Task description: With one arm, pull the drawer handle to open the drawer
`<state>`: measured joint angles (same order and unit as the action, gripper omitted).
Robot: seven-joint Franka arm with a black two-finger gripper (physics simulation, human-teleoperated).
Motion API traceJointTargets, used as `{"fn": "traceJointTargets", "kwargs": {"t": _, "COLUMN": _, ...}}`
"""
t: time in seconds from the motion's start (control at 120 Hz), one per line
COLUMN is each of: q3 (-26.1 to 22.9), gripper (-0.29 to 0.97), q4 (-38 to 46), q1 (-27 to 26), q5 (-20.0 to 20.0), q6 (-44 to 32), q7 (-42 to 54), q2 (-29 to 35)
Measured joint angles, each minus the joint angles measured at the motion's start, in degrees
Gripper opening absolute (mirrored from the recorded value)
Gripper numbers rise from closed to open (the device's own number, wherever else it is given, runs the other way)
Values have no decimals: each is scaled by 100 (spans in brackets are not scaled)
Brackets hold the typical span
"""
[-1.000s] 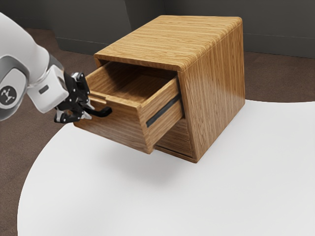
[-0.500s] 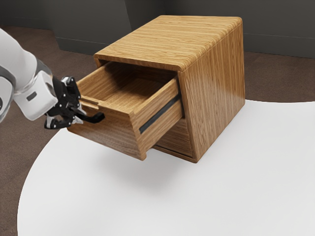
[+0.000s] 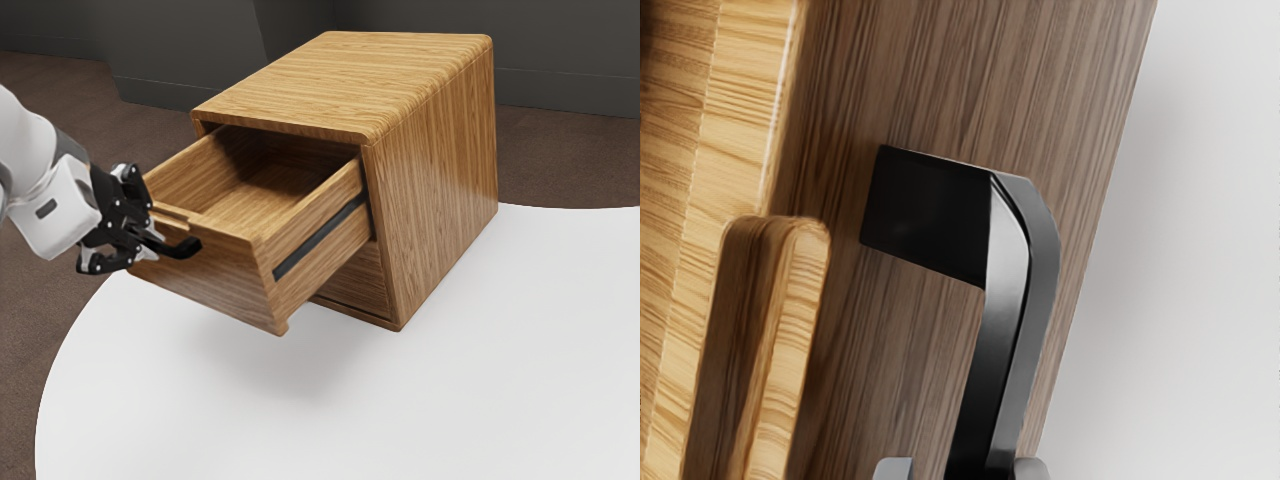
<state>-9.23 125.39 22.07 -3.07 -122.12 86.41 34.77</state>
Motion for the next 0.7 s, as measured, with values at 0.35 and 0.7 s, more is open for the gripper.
{"fn": "traceJointTargets", "kwargs": {"t": 0.35, "q3": 80, "gripper": 3, "q4": 84, "q1": -1, "q5": -8, "q6": 37, "q7": 0, "q2": 161}}
{"fn": "traceJointTargets", "kwargs": {"t": 0.7, "q3": 113, "gripper": 41, "q4": -2677, "q1": -10, "q5": -19, "q6": 2325, "q7": 10, "q2": -350}}
